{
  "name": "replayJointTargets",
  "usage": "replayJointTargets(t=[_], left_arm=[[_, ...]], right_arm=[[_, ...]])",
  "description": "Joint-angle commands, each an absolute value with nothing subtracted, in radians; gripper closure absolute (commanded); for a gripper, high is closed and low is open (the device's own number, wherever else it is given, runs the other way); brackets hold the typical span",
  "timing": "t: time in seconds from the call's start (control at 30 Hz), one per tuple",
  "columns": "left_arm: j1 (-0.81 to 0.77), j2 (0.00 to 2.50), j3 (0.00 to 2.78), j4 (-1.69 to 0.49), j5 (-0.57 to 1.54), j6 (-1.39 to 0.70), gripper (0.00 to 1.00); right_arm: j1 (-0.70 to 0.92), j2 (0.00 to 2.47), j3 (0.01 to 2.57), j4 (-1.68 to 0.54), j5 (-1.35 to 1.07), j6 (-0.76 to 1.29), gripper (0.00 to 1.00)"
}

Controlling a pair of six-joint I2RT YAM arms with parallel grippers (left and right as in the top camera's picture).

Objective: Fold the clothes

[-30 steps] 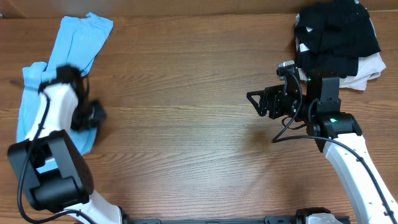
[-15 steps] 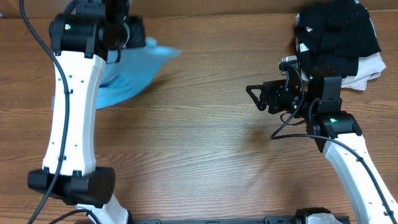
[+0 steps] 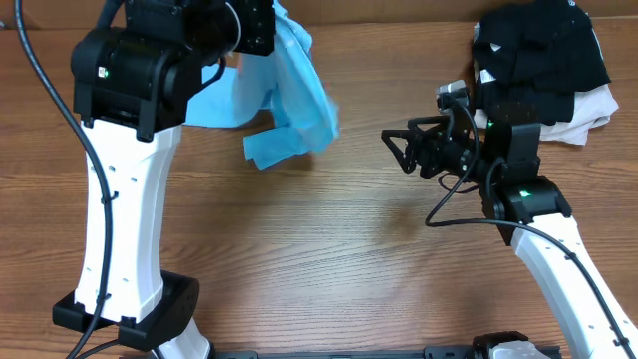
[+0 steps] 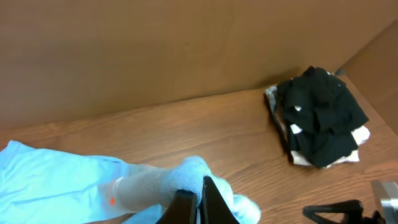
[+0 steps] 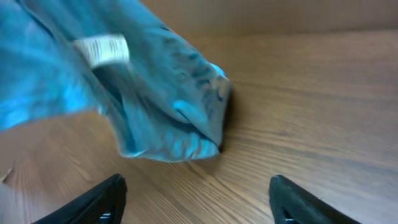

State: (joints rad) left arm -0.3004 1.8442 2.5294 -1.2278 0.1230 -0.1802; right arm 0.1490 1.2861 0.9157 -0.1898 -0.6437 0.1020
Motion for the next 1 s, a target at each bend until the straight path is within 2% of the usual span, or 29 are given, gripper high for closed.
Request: replayJointTargets(t=[0.0, 0.27, 0.5, 0.77, 0.97], left_arm=[[-0.308, 1.828, 2.555, -1.224, 0.136, -0.183, 0.96], [-0.309, 1.829, 2.555, -1.177, 0.165, -0.185, 0.96], [-0.309, 1.829, 2.555, -1.021, 0.274, -0.253, 0.96], [-0.309, 1.829, 2.555, -0.952, 0.327, -0.308, 0.96], [-0.309, 1.829, 2.555, -0.954, 0.395, -0.311, 0.96]], right_arm=[[0.199, 1.302, 0.938, -0.159, -0.679, 0.102, 0.21], [0.356, 1.407, 0.938, -0.084, -0.651, 0.142, 0.21], [0.479, 1.571, 0.938, 0.136, -0.53, 0.29, 0.21], [0.563, 1.607, 0.938, 0.318, -0.303, 0.342, 0.12], [0.583, 1.628, 0.938, 0.418, -0.065, 0.366, 0.11]])
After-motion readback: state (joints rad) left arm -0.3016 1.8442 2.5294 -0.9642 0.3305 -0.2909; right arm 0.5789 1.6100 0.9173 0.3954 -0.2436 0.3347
